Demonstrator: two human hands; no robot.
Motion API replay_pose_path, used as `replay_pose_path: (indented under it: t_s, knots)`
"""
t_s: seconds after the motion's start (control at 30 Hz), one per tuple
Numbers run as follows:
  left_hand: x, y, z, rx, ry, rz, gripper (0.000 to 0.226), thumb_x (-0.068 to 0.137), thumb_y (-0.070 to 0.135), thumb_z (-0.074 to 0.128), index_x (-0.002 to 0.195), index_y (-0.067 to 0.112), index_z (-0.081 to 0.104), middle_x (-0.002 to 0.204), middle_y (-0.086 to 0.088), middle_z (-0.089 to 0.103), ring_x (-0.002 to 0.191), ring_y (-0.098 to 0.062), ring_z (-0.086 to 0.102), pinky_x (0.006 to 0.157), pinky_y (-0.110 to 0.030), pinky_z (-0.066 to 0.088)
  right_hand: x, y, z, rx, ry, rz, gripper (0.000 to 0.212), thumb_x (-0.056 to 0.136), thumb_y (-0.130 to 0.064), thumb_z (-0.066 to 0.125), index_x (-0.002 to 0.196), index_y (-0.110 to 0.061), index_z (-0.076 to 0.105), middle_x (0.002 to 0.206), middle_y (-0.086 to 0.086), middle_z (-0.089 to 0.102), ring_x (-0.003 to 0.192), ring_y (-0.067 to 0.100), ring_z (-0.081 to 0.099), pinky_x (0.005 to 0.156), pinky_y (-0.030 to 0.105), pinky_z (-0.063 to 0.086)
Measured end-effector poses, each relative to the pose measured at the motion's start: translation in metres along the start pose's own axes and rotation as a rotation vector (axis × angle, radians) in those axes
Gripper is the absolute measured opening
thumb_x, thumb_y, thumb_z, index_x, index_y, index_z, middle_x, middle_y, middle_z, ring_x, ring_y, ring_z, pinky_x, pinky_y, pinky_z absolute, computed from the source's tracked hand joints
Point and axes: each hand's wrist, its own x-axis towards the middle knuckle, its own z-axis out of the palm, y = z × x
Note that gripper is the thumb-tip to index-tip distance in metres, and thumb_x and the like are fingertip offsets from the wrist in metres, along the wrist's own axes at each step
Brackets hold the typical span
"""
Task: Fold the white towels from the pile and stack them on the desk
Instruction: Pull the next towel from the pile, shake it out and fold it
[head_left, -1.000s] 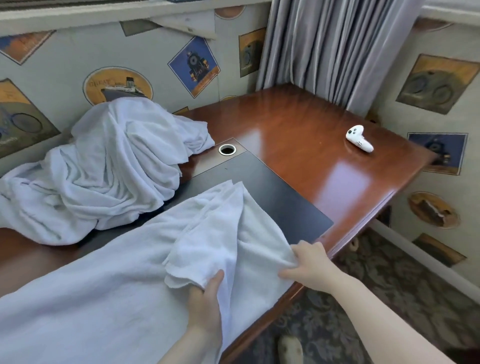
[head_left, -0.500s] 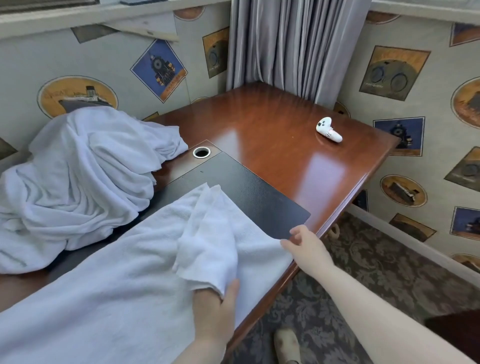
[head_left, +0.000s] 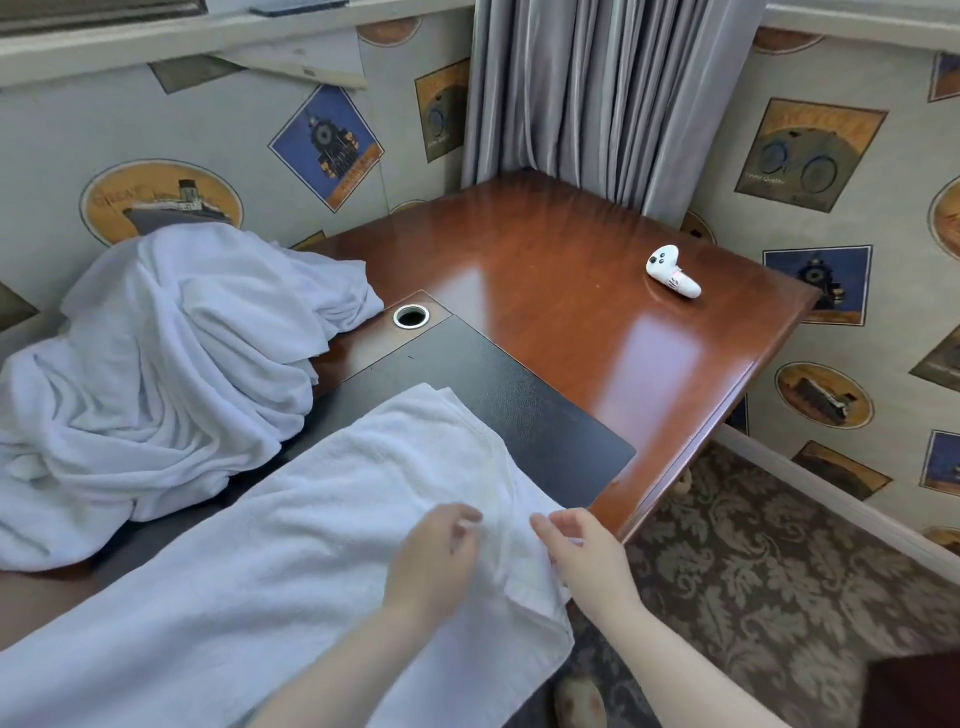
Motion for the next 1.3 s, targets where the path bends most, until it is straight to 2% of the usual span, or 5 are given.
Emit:
replay_pose_path:
  t_s: [0.3, 0.47, 0.63, 0.83, 1.3]
  knots:
    - [0.178, 0.028, -0.054, 0.843, -0.241, 0.285, 0.071, 0.083, -0.009, 0.035, 0.144, 0.027, 0.039, 0.15, 0.01, 0.037, 0.137, -0.016, 0.036, 0.104, -0.031, 0.033, -0.008, -0.016, 0.034, -0.423, 0.0, -0.09, 0.112, 0.059, -0.065, 0.062, 0.149, -0.033, 0.004, 0.148, -0.013, 0.016, 0.14, 0.014, 0.018, 0.107, 0.033, 0.032]
    - [0.22, 0.027, -0.05, 1.173, -0.553, 0.568, 0.054, 0.087, -0.002, 0.047, 0.131, 0.028, 0.046, 0.131, 0.01, 0.048, 0.126, -0.014, 0.04, 0.103, -0.027, 0.027, -0.008, -0.014, 0.046, -0.705, -0.202, -0.224, 0.117, 0.061, -0.061, 0.061, 0.141, -0.046, -0.022, 0.15, -0.009, -0.038, 0.144, 0.017, -0.028, 0.116, 0.051, 0.01]
    - [0.25, 0.028, -0.074, 1.126, -0.665, 0.63, 0.023, 0.092, 0.023, 0.059, 0.113, 0.03, 0.051, 0.101, 0.017, 0.046, 0.108, -0.012, 0.048, 0.095, -0.028, 0.032, -0.017, 0.014, 0.03, -0.499, 0.132, -0.624, 0.071, 0.038, -0.025, 0.083, 0.104, -0.027, 0.057, 0.121, 0.004, 0.06, 0.105, 0.021, 0.063, 0.075, 0.028, 0.055]
    - [0.26, 0.018, -0.077, 1.272, -0.7, 0.684, 0.021, 0.095, 0.033, 0.057, 0.114, 0.033, 0.047, 0.115, 0.016, 0.053, 0.113, -0.011, 0.044, 0.1, -0.025, 0.027, -0.012, 0.025, 0.013, -0.015, 0.246, -0.161, 0.007, 0.097, -0.037, 0.052, 0.101, -0.043, 0.053, 0.088, -0.023, 0.062, 0.067, 0.004, 0.054, 0.066, 0.028, 0.048]
    - [0.266, 0.011, -0.054, 1.443, -0.578, 0.723, 0.02, 0.1, 0.04, 0.046, 0.118, 0.033, 0.049, 0.116, 0.019, 0.054, 0.116, -0.006, 0.043, 0.095, -0.027, 0.021, -0.02, 0.031, 0.0, -0.039, 0.248, 0.06, 0.031, 0.069, -0.041, 0.08, 0.083, -0.034, 0.053, 0.102, -0.017, 0.046, 0.092, -0.002, 0.053, 0.067, 0.017, 0.043]
